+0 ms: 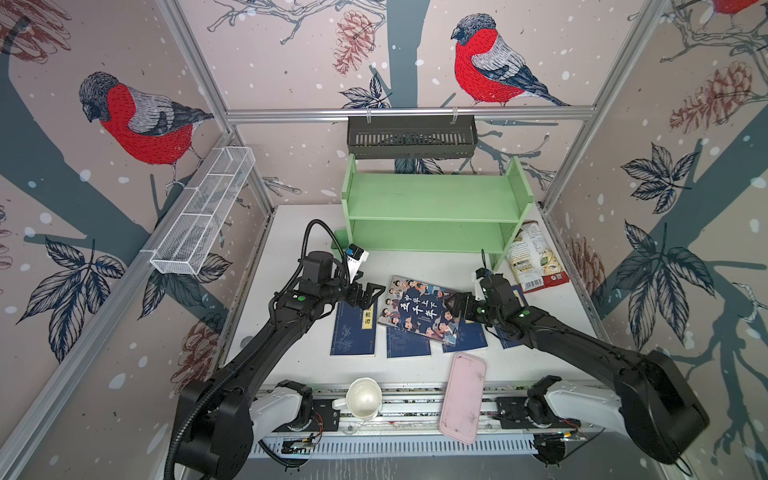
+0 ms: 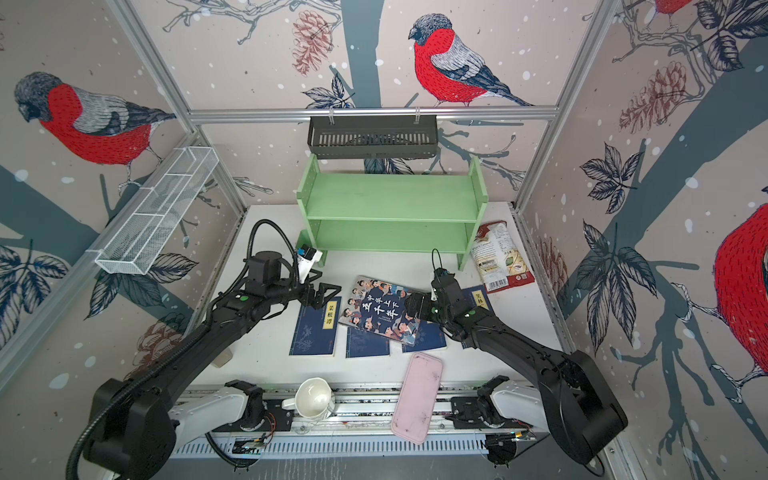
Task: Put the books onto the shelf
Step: 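Move both grippers toward the plastic-wrapped illustrated book from either side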
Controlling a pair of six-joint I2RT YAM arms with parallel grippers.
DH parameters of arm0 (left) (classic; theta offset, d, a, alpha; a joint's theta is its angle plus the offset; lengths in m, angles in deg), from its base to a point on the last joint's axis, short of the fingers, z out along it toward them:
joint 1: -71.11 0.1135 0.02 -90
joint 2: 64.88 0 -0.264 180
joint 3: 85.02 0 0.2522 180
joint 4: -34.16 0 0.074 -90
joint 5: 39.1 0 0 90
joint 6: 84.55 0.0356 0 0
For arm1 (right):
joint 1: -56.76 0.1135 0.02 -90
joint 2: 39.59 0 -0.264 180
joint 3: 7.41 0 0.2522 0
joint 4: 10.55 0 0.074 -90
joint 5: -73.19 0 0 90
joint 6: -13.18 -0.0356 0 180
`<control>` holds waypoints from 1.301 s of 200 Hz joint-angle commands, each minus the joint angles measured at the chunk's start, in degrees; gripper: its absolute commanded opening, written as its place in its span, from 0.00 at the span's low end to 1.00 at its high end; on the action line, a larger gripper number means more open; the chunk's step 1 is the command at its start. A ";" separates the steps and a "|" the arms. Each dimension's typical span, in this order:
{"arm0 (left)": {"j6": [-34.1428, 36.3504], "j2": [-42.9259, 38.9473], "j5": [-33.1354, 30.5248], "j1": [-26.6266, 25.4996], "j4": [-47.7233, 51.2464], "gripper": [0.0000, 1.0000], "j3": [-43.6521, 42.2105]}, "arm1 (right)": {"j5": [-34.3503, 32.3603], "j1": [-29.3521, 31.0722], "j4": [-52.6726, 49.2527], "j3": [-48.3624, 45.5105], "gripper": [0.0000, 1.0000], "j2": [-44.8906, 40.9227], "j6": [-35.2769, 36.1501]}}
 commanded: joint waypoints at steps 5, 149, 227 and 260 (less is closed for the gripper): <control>-6.67 1.91 1.89 -0.21 -6.96 0.96 -0.43 | 1.43 0.02 2.95 -0.19 0.94 1.19 -2.14; -16.47 14.94 4.03 -0.62 -13.45 0.98 -6.67 | 6.47 0.33 7.48 3.02 0.91 10.93 -0.50; -17.88 19.91 9.74 -0.69 -15.29 0.96 -7.98 | 2.59 0.64 2.60 4.32 0.91 9.07 -0.30; -17.31 21.51 11.11 -0.76 -14.86 0.94 -7.71 | 4.38 0.79 -3.71 3.55 0.92 3.52 -2.47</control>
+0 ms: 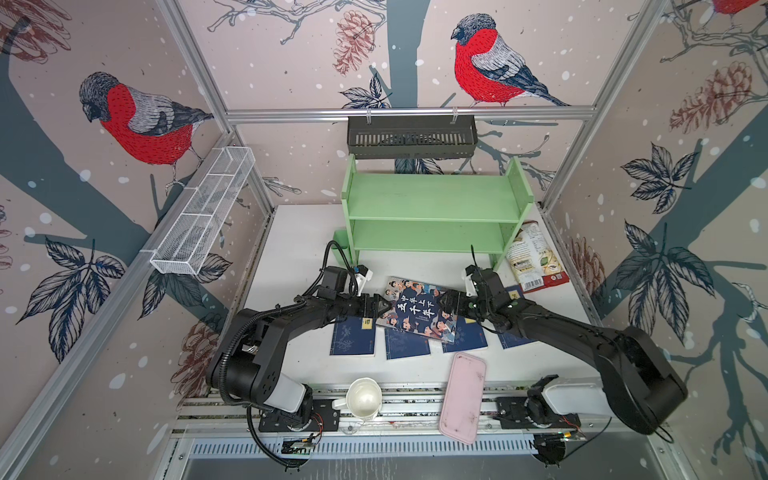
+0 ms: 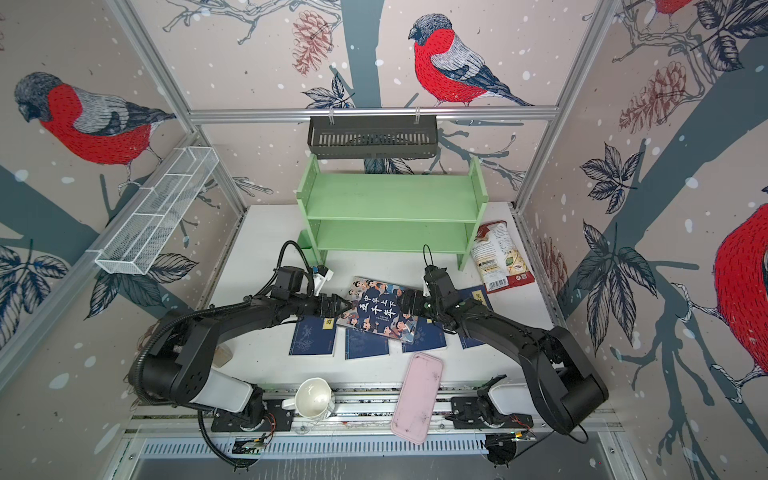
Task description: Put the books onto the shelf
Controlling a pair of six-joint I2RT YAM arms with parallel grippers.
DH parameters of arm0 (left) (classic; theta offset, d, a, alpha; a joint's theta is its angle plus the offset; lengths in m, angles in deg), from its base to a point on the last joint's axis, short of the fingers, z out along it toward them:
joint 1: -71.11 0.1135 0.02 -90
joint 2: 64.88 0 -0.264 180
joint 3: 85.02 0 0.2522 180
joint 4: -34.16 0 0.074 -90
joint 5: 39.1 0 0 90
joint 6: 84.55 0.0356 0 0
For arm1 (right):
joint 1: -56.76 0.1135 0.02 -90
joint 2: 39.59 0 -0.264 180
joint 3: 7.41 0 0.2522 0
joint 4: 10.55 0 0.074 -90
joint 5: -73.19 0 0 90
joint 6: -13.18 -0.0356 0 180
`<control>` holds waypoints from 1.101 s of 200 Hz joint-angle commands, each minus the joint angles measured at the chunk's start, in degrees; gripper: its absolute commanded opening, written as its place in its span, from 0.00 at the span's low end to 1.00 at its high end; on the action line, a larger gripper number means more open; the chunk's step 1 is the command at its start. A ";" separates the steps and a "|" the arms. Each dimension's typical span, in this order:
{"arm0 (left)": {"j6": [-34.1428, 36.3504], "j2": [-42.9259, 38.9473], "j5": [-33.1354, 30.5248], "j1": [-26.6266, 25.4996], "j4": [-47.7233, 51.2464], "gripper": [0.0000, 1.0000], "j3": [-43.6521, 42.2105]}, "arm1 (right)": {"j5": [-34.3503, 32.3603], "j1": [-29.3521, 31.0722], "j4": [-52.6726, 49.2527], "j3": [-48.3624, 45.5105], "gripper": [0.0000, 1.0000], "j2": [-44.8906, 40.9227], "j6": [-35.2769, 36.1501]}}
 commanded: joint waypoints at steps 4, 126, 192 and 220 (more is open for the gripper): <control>0.57 1.01 2.43 -0.03 -1.01 0.94 0.46 | 0.49 0.22 -6.84 -0.27 0.92 -2.72 -2.47; 2.04 -1.09 4.27 -0.47 1.99 0.86 -0.08 | -8.03 24.77 -3.59 -9.66 0.92 -24.36 -35.81; 0.94 -1.43 4.04 -0.58 1.39 0.86 -0.17 | -15.06 34.06 8.18 -11.75 0.92 -16.98 -43.80; -0.24 -1.26 4.32 -0.64 0.71 0.86 -0.40 | -16.83 33.90 9.40 -11.11 0.91 -13.21 -46.15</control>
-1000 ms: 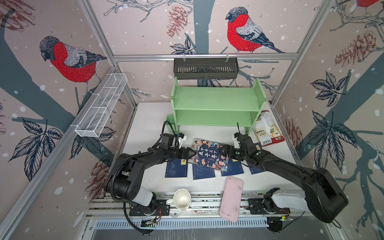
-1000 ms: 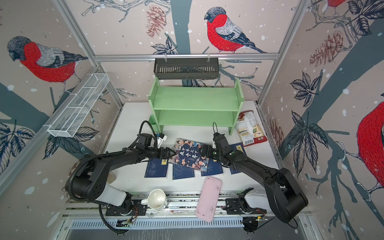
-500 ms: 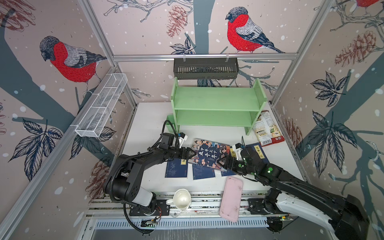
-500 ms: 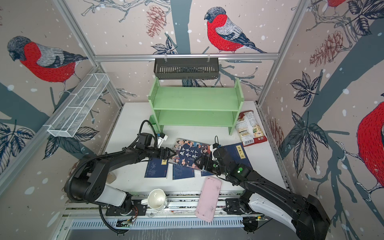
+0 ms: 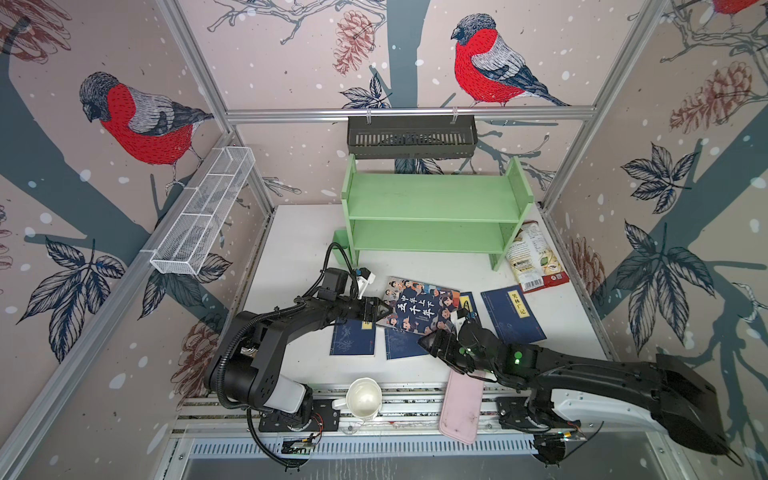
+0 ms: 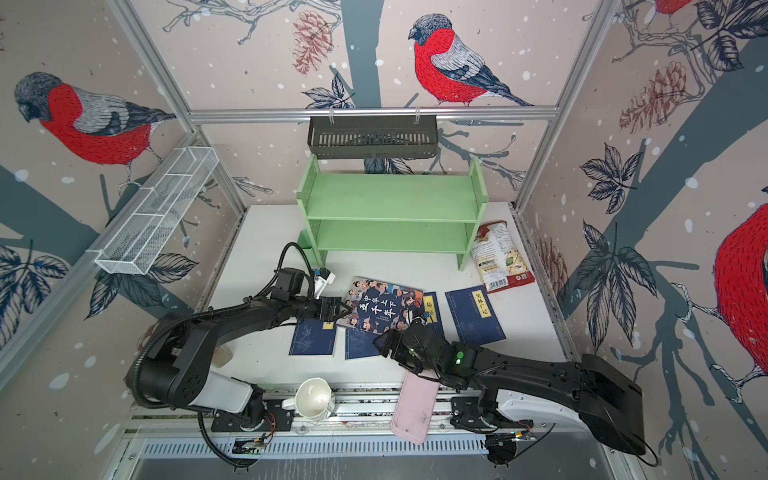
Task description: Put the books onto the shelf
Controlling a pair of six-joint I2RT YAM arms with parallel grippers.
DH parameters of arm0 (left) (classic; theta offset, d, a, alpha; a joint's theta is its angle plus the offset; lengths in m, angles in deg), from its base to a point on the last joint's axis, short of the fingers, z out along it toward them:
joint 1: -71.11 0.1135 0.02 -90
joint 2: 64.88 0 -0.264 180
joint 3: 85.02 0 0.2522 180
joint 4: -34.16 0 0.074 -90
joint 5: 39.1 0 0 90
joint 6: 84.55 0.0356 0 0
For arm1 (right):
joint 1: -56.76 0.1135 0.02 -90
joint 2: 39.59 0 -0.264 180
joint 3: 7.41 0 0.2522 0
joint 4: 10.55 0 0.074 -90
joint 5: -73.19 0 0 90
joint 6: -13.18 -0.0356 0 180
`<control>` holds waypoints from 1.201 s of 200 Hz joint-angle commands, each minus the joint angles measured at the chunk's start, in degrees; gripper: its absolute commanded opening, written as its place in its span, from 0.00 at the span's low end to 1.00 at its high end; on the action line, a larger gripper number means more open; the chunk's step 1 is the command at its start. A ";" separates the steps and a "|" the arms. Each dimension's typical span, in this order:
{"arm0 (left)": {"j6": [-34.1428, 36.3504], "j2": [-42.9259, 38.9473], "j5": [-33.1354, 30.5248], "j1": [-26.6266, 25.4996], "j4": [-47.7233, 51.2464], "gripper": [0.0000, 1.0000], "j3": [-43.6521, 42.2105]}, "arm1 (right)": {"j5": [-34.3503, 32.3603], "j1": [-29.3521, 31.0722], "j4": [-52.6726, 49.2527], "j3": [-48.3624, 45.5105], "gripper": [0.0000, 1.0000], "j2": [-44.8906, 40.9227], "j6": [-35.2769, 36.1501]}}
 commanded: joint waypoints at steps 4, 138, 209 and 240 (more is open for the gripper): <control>-1.60 -0.08 1.46 -0.15 -1.45 0.86 0.07 | -3.39 -0.09 4.36 0.65 0.91 2.45 -3.85; -3.10 0.25 3.32 -0.32 -3.22 0.86 0.26 | -12.45 0.54 13.30 -3.53 0.84 9.73 -16.42; -1.92 0.89 5.63 -0.64 -2.32 0.84 -0.31 | -17.73 1.87 15.78 -2.31 0.82 14.31 -19.61; -1.99 2.19 6.31 -0.83 -1.84 0.84 -0.22 | -21.18 3.77 18.77 -2.99 0.82 17.40 -24.41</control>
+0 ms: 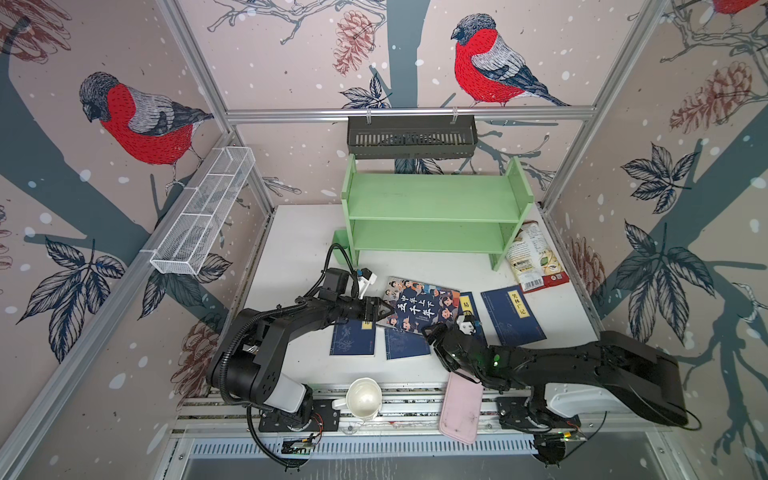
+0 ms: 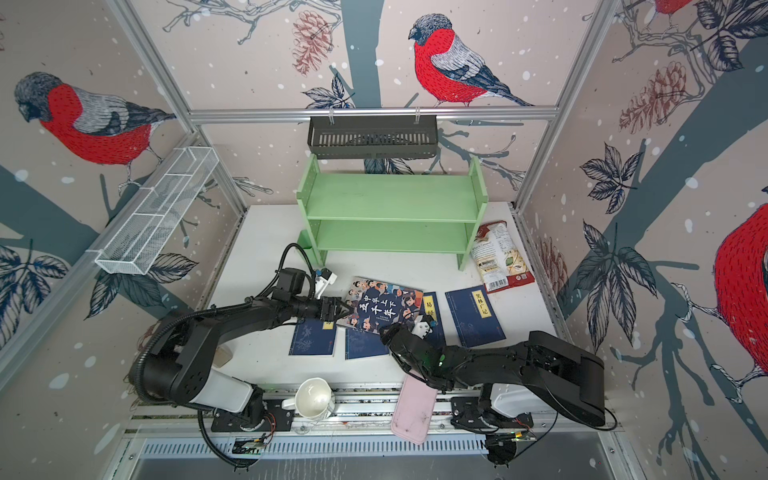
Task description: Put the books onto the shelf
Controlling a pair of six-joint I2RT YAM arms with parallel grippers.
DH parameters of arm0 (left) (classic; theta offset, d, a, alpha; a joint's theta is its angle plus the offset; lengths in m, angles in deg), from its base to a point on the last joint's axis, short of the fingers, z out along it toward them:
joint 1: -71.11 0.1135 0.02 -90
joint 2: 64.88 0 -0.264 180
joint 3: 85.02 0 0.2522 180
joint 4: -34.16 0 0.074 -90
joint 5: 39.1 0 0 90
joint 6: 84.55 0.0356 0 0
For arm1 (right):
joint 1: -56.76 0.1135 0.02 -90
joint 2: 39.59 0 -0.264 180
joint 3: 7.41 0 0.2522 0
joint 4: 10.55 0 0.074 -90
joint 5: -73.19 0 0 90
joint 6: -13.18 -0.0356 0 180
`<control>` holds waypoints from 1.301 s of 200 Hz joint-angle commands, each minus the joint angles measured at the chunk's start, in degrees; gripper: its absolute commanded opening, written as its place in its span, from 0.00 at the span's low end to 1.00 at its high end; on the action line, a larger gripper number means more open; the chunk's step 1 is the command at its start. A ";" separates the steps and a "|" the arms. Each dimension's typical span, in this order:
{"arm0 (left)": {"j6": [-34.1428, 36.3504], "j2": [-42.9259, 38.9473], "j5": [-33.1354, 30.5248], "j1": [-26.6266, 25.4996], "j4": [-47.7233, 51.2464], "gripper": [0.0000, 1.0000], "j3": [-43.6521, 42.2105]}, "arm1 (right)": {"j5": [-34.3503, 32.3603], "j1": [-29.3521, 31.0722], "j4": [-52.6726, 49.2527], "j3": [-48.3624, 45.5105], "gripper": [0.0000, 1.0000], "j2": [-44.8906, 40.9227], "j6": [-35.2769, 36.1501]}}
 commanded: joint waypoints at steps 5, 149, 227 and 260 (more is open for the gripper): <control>0.52 1.10 2.88 -0.44 0.11 0.84 -0.01 | -4.69 1.55 2.88 -0.54 0.82 1.96 -5.06; 0.90 2.33 3.02 -0.85 0.19 0.80 0.08 | -18.47 4.13 -4.37 3.32 0.75 3.74 -11.50; 1.50 1.80 3.04 -1.84 0.05 0.79 0.08 | -21.44 4.56 5.12 1.02 0.73 7.28 -12.31; 1.59 2.09 3.12 -2.02 0.12 0.79 0.08 | -22.68 4.74 5.49 1.42 0.71 7.64 -11.57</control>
